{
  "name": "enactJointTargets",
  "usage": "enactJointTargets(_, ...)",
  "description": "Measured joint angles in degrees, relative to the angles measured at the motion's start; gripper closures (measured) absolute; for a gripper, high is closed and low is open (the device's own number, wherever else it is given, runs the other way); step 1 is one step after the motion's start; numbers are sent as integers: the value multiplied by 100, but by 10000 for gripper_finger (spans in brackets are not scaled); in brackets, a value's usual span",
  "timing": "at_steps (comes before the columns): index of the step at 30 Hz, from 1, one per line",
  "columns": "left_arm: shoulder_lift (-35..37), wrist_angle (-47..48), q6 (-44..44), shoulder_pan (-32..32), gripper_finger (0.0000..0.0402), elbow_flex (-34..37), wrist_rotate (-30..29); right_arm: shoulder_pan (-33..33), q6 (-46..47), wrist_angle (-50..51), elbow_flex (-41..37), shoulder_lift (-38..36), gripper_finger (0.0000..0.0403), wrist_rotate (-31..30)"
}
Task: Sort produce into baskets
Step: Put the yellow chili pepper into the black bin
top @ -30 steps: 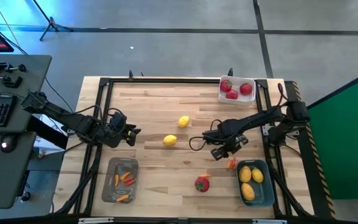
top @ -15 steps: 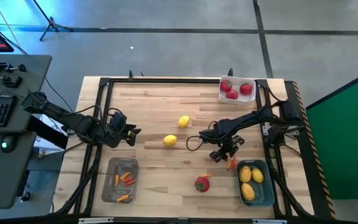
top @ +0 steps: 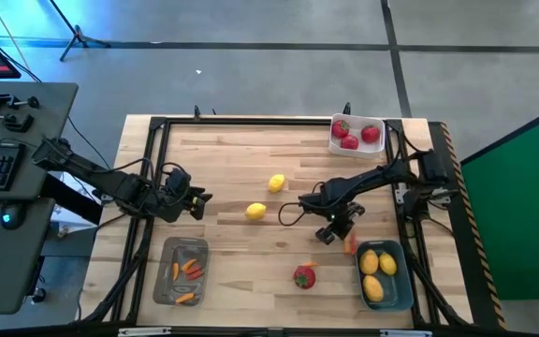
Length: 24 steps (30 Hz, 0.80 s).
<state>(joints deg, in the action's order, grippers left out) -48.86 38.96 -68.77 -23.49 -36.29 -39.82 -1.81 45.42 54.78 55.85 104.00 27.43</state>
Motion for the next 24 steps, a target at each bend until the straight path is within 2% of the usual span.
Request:
enactJointTargets(6, 0, 6, 0, 0, 232, -2, 13, -4, 14, -148, 317, -430, 400, -180)
enactJointTargets(11, 0, 11, 155, 0, 232, 0, 186, -151, 465, -1055, 802, -640, 401, -702)
enactJointTargets(17, 0, 20, 350, -2, 232, 0, 422, -641, 1030, -3062, 1574, -435, 402, -2043)
enactJointTargets(21, 0, 17, 481, -1, 232, 0, 432, -963, 1099, -3622, 2439, 46, 402, -3074)
enactJointTargets(24, 0, 19, 667, -2, 232, -1, 498, -1130, 905, -3680, 3328, 625, 402, -3405)
